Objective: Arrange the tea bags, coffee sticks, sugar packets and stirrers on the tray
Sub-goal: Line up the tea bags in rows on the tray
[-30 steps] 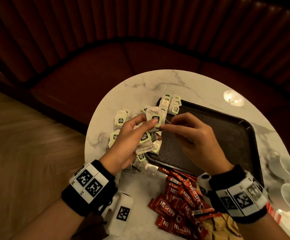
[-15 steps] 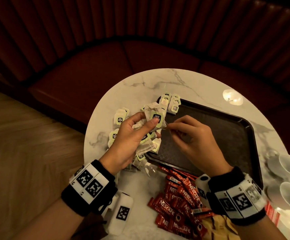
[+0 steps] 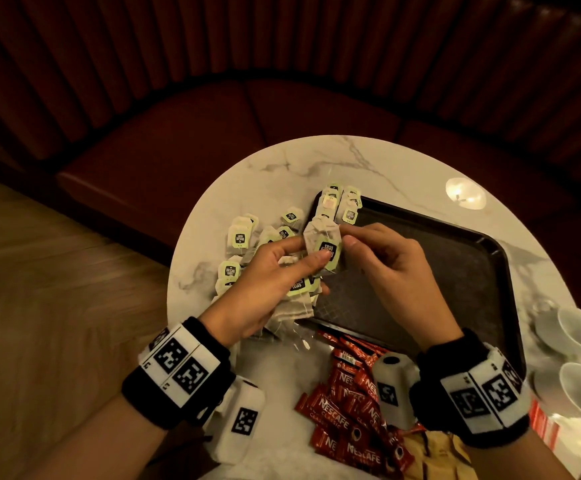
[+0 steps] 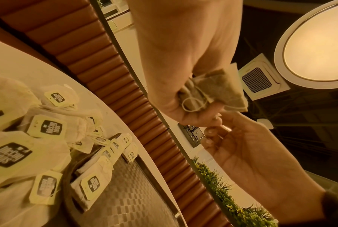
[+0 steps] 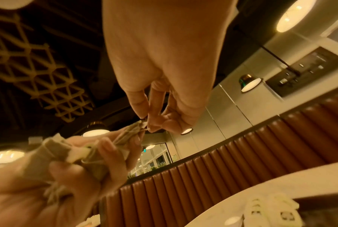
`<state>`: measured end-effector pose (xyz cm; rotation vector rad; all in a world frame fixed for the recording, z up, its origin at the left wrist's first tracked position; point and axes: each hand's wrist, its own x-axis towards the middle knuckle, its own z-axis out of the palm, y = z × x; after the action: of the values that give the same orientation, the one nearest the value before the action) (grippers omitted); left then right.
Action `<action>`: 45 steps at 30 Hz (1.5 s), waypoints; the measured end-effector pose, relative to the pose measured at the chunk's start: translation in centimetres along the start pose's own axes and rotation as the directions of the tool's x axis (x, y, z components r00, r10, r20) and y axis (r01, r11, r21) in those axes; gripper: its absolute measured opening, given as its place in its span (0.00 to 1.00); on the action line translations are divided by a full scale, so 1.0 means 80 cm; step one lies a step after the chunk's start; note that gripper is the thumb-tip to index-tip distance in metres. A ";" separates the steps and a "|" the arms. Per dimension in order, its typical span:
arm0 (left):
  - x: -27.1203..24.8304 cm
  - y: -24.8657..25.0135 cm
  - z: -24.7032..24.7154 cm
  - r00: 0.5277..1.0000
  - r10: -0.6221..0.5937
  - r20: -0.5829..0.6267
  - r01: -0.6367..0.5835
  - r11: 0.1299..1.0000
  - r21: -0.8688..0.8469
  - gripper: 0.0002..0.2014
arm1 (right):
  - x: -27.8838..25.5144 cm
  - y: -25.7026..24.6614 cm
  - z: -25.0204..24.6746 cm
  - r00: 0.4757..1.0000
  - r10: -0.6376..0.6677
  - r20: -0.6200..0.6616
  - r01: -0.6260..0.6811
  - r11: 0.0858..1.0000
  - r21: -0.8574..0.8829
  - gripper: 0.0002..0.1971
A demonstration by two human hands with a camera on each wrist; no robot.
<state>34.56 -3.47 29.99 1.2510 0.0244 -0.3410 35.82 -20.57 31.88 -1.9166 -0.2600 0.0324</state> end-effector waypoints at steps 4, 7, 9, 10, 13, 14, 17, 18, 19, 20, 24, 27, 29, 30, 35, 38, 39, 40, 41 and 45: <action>-0.002 0.003 0.001 1.000 0.003 0.023 -0.003 1.000 -0.008 0.13 | -0.003 -0.004 0.002 0.996 0.086 0.016 -0.088 0.976 0.198 0.11; -0.001 0.002 0.002 1.000 0.009 0.002 -0.009 0.999 -0.034 0.14 | -0.005 -0.003 -0.001 0.995 0.091 0.047 -0.099 0.968 0.231 0.12; -0.001 0.001 0.002 1.000 0.011 -0.018 -0.013 0.998 -0.067 0.14 | -0.007 -0.002 0.000 0.995 0.083 0.062 -0.094 0.975 0.204 0.13; -0.001 0.002 0.002 1.000 0.014 -0.024 -0.016 0.996 -0.085 0.14 | -0.008 -0.001 0.001 0.995 0.079 0.059 -0.088 0.981 0.175 0.13; -0.002 0.004 0.003 0.998 0.044 -0.036 -0.047 0.995 -0.090 0.15 | -0.012 0.005 0.002 0.995 0.078 0.061 -0.080 0.996 0.030 0.12; -0.002 0.003 0.002 0.998 0.051 -0.034 -0.054 0.995 -0.084 0.15 | -0.013 0.007 0.003 0.994 0.085 0.071 -0.085 0.996 -0.008 0.11; -0.002 0.003 0.003 0.999 0.045 -0.013 -0.046 0.995 -0.086 0.14 | -0.013 0.007 0.002 0.993 0.094 0.067 -0.094 0.996 -0.001 0.11; -0.003 0.004 0.004 0.999 0.043 0.003 -0.043 0.996 -0.078 0.13 | -0.012 0.004 0.002 0.994 0.102 0.051 -0.105 0.993 0.057 0.11; -0.004 0.004 0.005 0.999 0.042 0.021 -0.040 0.997 -0.060 0.13 | -0.012 0.002 0.001 0.993 0.116 0.038 -0.120 0.984 0.132 0.11; -0.004 0.004 0.005 0.998 0.041 0.038 -0.040 0.998 -0.039 0.12 | -0.011 0.000 0.001 0.991 0.128 0.031 -0.131 0.971 0.200 0.11; -0.005 0.006 0.008 0.998 0.033 0.052 -0.033 0.999 -0.005 0.10 | -0.011 -0.001 0.002 0.992 0.119 0.031 -0.123 0.947 0.297 0.11; -0.005 0.009 0.009 1.000 0.014 0.024 -0.013 1.000 -0.017 0.11 | -0.011 0.001 0.005 0.994 0.104 0.021 -0.105 0.957 0.270 0.13; -0.003 0.008 0.008 1.000 0.015 0.020 -0.015 1.000 0.002 0.12 | -0.010 0.002 0.006 0.995 0.099 0.009 -0.097 0.957 0.274 0.13; -0.003 0.007 0.009 1.000 0.013 0.027 -0.013 1.000 0.007 0.12 | -0.010 0.002 0.006 0.995 0.100 0.000 -0.096 0.956 0.278 0.13; -0.001 0.008 0.009 0.996 -0.027 0.090 0.029 0.999 -0.022 0.10 | -0.007 0.002 0.003 0.991 0.115 -0.072 -0.087 0.947 0.309 0.11; -0.001 0.011 0.009 0.993 -0.026 0.116 0.028 1.000 -0.014 0.11 | -0.008 0.002 0.003 0.986 0.140 -0.086 -0.101 0.929 0.355 0.10; -0.001 0.012 0.009 0.992 -0.024 0.120 0.025 1.000 -0.005 0.11 | -0.009 0.001 0.003 0.986 0.147 -0.082 -0.106 0.919 0.379 0.10; -0.001 0.012 0.009 0.992 -0.024 0.127 0.023 1.000 0.004 0.11 | -0.010 0.000 0.004 0.986 0.150 -0.076 -0.107 0.911 0.399 0.10; -0.001 0.013 0.010 0.991 -0.026 0.133 0.024 1.000 0.014 0.11 | -0.011 -0.002 0.004 0.986 0.148 -0.074 -0.105 0.906 0.409 0.09; 0.000 0.011 0.008 0.989 -0.032 0.145 0.020 0.997 0.081 0.12 | -0.012 -0.005 0.004 0.990 0.125 -0.060 -0.092 0.919 0.384 0.08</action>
<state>34.69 -3.85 31.06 1.3019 -0.0991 -0.4590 34.78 -20.29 32.05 -1.5374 -0.0814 0.0715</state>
